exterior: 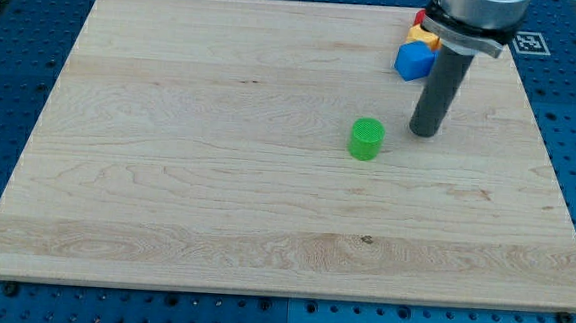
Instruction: Slide the green circle towards the bottom center
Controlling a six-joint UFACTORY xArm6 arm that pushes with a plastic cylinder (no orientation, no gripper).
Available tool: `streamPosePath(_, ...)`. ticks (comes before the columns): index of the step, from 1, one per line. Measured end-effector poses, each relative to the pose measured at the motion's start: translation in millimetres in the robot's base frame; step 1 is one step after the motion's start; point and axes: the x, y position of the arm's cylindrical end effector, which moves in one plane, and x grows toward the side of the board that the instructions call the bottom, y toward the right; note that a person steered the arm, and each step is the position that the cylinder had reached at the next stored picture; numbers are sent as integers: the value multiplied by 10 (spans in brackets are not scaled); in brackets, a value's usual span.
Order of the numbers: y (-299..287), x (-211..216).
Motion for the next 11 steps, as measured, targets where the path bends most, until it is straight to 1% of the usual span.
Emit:
streamPosePath(2, -391, 599)
streamPosePath(3, -210, 384)
streamPosePath(4, -67, 41)
streamPosePath(5, -311, -75)
streamPosePath(6, -318, 165)
streamPosePath(7, -578, 323)
streamPosePath(8, -696, 262)
streamPosePath(9, -743, -4)
streamPosePath(10, -811, 149)
streamPosePath(11, -875, 503)
